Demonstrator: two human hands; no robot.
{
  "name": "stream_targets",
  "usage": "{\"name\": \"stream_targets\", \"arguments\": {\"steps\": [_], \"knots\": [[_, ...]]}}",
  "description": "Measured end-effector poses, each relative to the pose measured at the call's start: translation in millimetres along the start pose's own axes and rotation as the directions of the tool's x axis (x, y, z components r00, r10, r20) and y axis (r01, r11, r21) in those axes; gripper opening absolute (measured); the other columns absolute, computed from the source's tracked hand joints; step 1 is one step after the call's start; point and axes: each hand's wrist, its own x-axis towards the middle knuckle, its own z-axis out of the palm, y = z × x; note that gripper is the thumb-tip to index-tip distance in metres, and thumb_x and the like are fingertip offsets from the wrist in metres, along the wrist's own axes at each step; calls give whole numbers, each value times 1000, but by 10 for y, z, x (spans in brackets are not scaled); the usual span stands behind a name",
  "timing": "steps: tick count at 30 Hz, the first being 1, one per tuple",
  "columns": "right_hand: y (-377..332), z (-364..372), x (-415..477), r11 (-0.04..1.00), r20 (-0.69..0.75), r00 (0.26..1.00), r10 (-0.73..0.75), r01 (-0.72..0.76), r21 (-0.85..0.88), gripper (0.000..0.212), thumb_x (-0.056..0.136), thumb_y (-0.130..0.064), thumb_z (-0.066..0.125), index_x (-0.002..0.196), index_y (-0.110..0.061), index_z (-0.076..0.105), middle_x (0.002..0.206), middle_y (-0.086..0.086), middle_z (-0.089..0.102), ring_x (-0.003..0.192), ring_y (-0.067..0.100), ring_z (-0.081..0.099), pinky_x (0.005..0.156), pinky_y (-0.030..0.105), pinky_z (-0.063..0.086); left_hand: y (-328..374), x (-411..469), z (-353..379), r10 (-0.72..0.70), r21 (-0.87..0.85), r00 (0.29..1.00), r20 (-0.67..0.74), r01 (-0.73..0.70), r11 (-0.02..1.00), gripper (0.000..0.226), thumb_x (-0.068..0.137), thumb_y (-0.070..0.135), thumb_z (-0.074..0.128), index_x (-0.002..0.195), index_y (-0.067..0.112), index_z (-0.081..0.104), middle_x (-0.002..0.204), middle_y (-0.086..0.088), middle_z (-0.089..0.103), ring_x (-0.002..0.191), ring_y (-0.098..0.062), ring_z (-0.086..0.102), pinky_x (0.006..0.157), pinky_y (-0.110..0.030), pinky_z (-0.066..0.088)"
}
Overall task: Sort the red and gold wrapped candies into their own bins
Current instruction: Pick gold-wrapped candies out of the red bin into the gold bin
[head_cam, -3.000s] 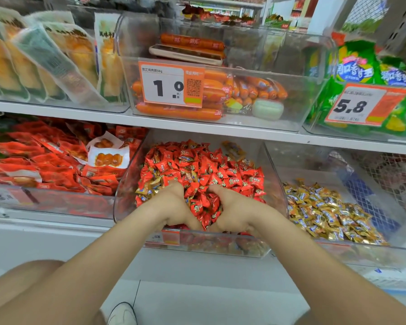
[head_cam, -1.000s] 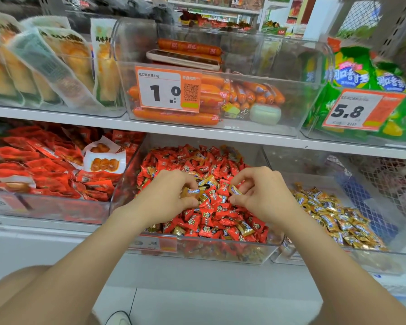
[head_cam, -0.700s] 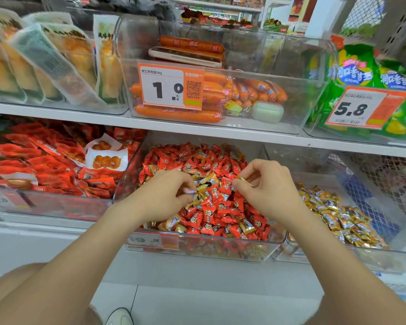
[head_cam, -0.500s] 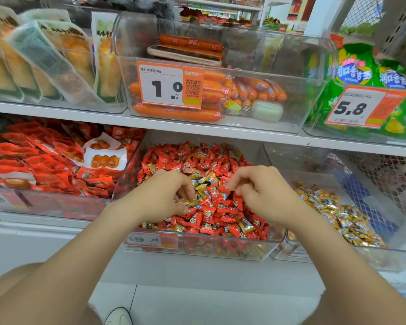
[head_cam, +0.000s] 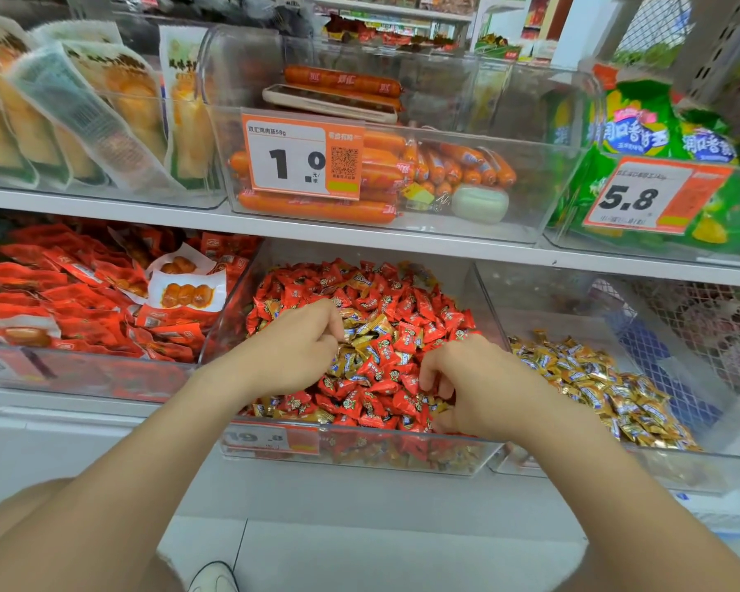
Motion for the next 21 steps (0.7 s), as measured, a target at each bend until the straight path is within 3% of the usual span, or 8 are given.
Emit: {"name": "stream_targets", "arguments": {"steps": [4,5,8,11,13,15,17,21], "knots": [[37,17,-30,988,29,1000,0,4,-154,39,81,-21,79,114,-36,66,101,-10,62,97,22,65,74,32,51,59,27,84,3,-18,1000,-3,-3,1000,5,103,17,50,98,14,49,78,0,55,63,-13,44,56,-29,36],[33,14,-27,988,31,1000,-1,5,-153,38,81,-17,74,113,-36,67,99,-11,63,96,21,65,73,32,51,78,39,115,30,10,999,-28,-30,1000,15,104,26,54,97,14,50,76,1,56,61,-12,45,56,-29,35],[29,-41,-25,999,-11,1000,23,-22,24,23,79,-24,62,98,-33,71,80,-15,64,83,12,63,70,32,55,35,104,186,113,104,988,-103,-102,989,24,109,39,49,96,19,51,68,1,61,54,-13,50,52,-30,39],[50,-100,-14,981,-155,987,45,-15,192,26,86,-36,44,82,-26,68,69,-10,65,69,8,61,69,41,58,-47,186,212,139,210,983,-123,-111,971,14,111,28,44,109,24,57,84,1,65,67,-16,61,62,-39,54],[59,-111,7,976,-231,972,34,18,218,31,99,-36,38,89,-27,65,72,-7,65,71,12,61,72,44,54,-57,209,219,192,264,977,-89,-163,951,16,110,23,47,120,28,59,105,6,57,84,-13,60,77,-42,56],[44,-109,48,969,-252,968,9,54,240,28,110,-31,42,105,-24,69,83,-10,67,77,10,60,77,39,50,-49,218,235,220,292,975,-19,-205,934,20,107,28,56,127,32,58,110,10,48,91,-12,57,83,-41,54],[10,-96,114,966,-284,959,-16,89,243,25,111,-26,47,117,-23,70,97,-11,68,82,4,59,78,31,46,-40,230,249,218,354,976,14,-209,912,33,101,32,65,132,36,55,110,12,45,94,-14,57,83,-42,55],[-134,-46,257,981,-314,949,23,40,192,32,106,-22,41,127,-32,62,113,-4,62,99,20,62,81,42,52,-13,258,247,215,406,976,16,-203,891,34,97,33,70,129,37,61,110,10,43,94,-17,60,80,-41,56]]}}
